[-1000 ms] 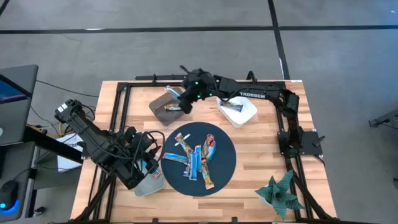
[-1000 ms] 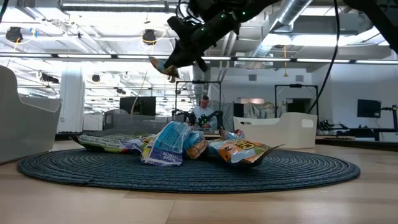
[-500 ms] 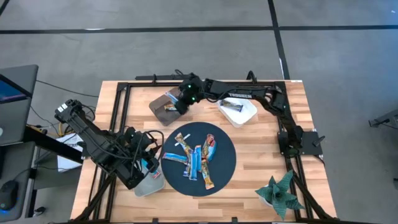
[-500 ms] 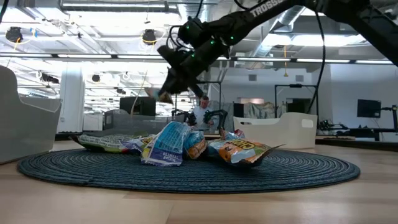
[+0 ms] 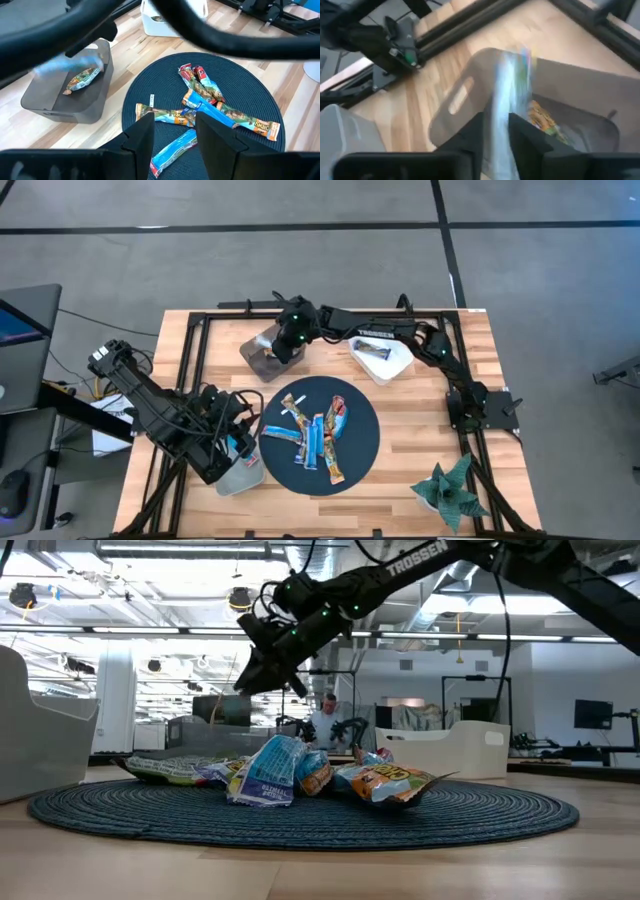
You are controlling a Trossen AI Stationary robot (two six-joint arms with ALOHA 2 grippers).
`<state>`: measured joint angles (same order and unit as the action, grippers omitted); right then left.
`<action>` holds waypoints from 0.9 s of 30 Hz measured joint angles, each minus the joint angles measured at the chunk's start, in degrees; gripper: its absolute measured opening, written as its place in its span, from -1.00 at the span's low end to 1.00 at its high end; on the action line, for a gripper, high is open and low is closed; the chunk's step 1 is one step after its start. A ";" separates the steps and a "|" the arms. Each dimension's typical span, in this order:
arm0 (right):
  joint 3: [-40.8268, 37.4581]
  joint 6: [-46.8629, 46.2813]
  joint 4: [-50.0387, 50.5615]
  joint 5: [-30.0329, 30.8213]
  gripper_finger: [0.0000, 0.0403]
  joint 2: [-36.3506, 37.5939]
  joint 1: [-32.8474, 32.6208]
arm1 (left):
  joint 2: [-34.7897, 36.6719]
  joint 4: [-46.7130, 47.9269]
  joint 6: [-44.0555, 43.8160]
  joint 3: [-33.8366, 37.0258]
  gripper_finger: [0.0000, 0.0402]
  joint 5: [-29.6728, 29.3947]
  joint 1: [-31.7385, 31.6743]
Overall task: Pick and place Granola Bars by type
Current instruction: Put the yellow granola bar into the black bin, then put the red granola bar into the gray bin
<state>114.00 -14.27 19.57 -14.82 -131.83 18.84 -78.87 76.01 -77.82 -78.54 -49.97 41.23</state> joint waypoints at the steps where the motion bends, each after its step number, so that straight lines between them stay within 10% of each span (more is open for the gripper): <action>1: 0.18 0.55 -0.35 0.04 -0.50 0.03 0.01 | 0.00 0.00 -0.02 0.00 -0.31 0.19 0.00; 11: 0.33 4.89 7.12 -1.87 0.10 4.35 1.13 | 0.00 0.00 0.90 0.00 -0.31 1.75 0.00; 27: 0.09 26.22 55.88 -1.62 -0.02 10.86 -7.79 | 0.00 -4.00 13.72 0.00 -0.31 -7.67 -0.63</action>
<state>114.08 11.96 75.45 -16.43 -120.97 11.06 -78.87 72.01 -64.10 -78.54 -57.65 40.61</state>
